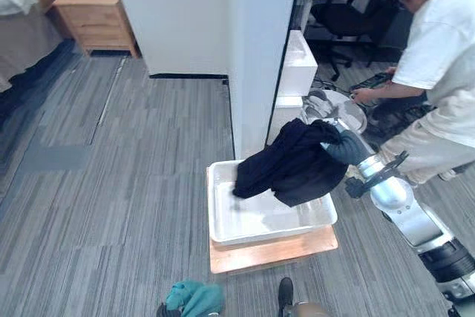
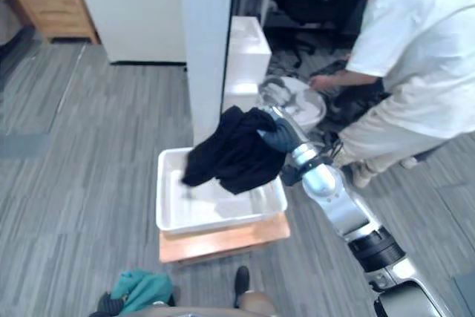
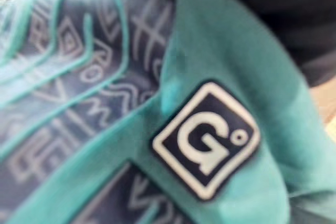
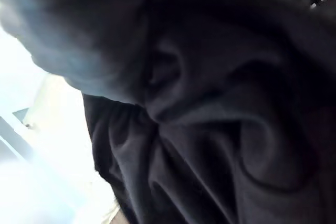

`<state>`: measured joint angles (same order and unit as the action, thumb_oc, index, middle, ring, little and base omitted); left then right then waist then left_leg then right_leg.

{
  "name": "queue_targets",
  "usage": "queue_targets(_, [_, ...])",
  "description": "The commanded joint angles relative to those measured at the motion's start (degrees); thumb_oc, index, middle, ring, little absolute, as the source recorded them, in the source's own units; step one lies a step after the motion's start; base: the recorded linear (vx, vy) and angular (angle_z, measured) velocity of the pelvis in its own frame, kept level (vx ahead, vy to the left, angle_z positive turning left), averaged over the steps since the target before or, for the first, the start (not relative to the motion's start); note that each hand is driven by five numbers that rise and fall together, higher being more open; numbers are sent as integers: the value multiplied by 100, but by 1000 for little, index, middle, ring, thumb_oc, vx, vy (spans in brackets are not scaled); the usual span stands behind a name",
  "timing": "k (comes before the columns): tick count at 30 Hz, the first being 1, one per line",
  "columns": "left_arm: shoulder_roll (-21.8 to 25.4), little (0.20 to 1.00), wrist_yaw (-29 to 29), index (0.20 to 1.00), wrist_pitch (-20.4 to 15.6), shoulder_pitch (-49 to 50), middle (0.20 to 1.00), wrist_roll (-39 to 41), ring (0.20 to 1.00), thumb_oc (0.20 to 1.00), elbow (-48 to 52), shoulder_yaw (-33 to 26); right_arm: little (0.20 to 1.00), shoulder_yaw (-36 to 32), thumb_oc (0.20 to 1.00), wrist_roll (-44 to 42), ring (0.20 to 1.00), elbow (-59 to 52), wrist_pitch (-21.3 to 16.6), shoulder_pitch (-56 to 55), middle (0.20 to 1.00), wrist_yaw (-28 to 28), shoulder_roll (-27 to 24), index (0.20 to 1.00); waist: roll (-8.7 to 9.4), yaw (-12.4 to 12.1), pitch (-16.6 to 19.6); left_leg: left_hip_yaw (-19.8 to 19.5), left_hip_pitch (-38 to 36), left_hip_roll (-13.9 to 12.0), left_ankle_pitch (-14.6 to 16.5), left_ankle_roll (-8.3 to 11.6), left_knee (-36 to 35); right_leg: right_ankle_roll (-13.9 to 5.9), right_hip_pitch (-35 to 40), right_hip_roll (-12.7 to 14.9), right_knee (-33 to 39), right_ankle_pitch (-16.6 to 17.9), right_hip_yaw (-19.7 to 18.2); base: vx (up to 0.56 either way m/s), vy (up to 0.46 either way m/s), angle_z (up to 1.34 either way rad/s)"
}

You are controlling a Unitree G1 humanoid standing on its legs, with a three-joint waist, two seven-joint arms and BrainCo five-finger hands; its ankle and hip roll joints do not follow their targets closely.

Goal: Tidy up the quilt and then pick up the clothes from the bed and put them into the laundry hamper.

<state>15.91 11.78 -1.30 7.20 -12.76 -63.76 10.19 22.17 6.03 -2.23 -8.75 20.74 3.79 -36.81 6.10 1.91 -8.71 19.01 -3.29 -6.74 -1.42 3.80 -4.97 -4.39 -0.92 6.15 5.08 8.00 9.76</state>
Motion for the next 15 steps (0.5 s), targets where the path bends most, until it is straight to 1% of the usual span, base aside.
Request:
queue_targets(1, [191, 200, 379, 200, -241, -463, 200, 449, 200, 200, 72, 101, 200, -73, 200, -134, 200, 171, -155, 1044, 200, 119, -31, 200, -227, -158, -405, 99, -145, -360, 8, 320, -3, -572, 515, 326, -80, -779, 82, -43, -29, 24])
queue_targets(3, [253, 200, 590, 200, -447, -486, 200, 825, 200, 200, 619, 29, 200, 215, 200, 21, 200, 828, -88, 1345, 200, 253, 157, 200, -267, -320, -504, -23, 9, -352, -47, 332, -3, -568, 438, 341, -85, -773, 183, -52, -51, 20])
queue_targets(5, [282, 200, 740, 200, -752, -462, 200, 1331, 200, 200, 1530, -4, 200, 426, 200, 241, 200, 1732, 48, 1665, 200, 515, 355, 200, -348, -521, -618, -158, 160, -332, -121, 340, -3, -566, 383, 363, -76, -749, 287, -47, -51, 24])
queue_targets(6, [282, 200, 740, 200, -751, -461, 200, 1331, 200, 200, 1531, -5, 200, 427, 200, 241, 200, 1734, 47, 1667, 200, 515, 356, 200, -348, -518, -612, -159, 166, -332, -122, 340, -3, -566, 377, 363, -76, -748, 288, -52, -41, 45])
queue_targets(7, [394, 200, 784, 200, -980, -398, 200, 1595, 200, 200, 2470, 11, 200, 462, 200, 472, 200, 2390, 187, 1833, 200, 678, 411, 200, -445, -654, -673, -253, 297, -318, -171, 362, -3, -571, 335, 381, -45, -725, 384, -22, -31, 43])
queue_targets(8, [490, 200, 756, 200, -1157, -351, 200, 1780, 200, 200, 3109, -20, 200, 447, 200, 596, 200, 2718, 250, 1859, 200, 747, 390, 200, -499, -716, -708, -289, 325, -312, -170, 371, -3, -584, 350, 400, -34, -723, 434, -33, -44, 49])
queue_targets(9, [564, 200, 682, 200, -1276, -366, 200, 2024, 200, 200, 3678, -115, 1000, 424, 1000, 676, 1000, 2824, 289, 1777, 1000, 756, 289, 1000, -545, -717, -707, -327, 396, -313, -197, 384, -3, -590, 320, 405, -12, -705, 485, -1, -29, 43])
queue_targets(10, [607, 200, 607, 200, -1327, -403, 200, 2098, 200, 200, 3843, -176, 1000, 398, 1000, 731, 1000, 2940, 352, 1689, 1000, 729, 218, 1000, -574, -709, -699, -346, 419, -311, -200, 394, -3, -595, 315, 412, -8, -712, 511, 3, -21, 58])
queue_targets(11, [779, 200, 505, 200, -1448, -447, 200, 2096, 200, 200, 4417, -235, 1000, 335, 1000, 891, 1000, 3051, 415, 1547, 1000, 704, 97, 1000, -604, -684, -690, -362, 424, -312, -196, 400, -3, -608, 332, 426, -8, -721, 539, 24, -10, 41])
queue_targets(13, [925, 200, 306, 200, -1557, -429, 200, 2222, 200, 200, 5089, -355, 1000, 245, 1000, 1117, 1000, 3167, 455, 1313, 1000, 679, -48, 1000, -651, -659, -670, -360, 420, -320, -192, 408, -3, -620, 349, 438, -8, -741, 560, 33, -6, 12])
queue_targets(14, [1189, 200, 85, 200, -1726, -390, 200, 2238, 200, 200, 5843, -458, 1000, 241, 1000, 1589, 1000, 3308, 448, 1004, 1000, 657, -162, 1000, -676, -608, -658, -325, 329, -337, -158, 420, -3, -630, 433, 432, -8, -783, 532, 0, 0, 0])
queue_targets(15, [1194, 200, 81, 200, -1719, -382, 200, 2240, 200, 200, 5856, -463, 1000, 239, 1000, 1593, 1000, 3306, 447, 1001, 1000, 657, -158, 1000, -673, -611, -649, -323, 348, -339, -176, 416, -3, -625, 412, 430, -8, -766, 528, 35, -14, 2])
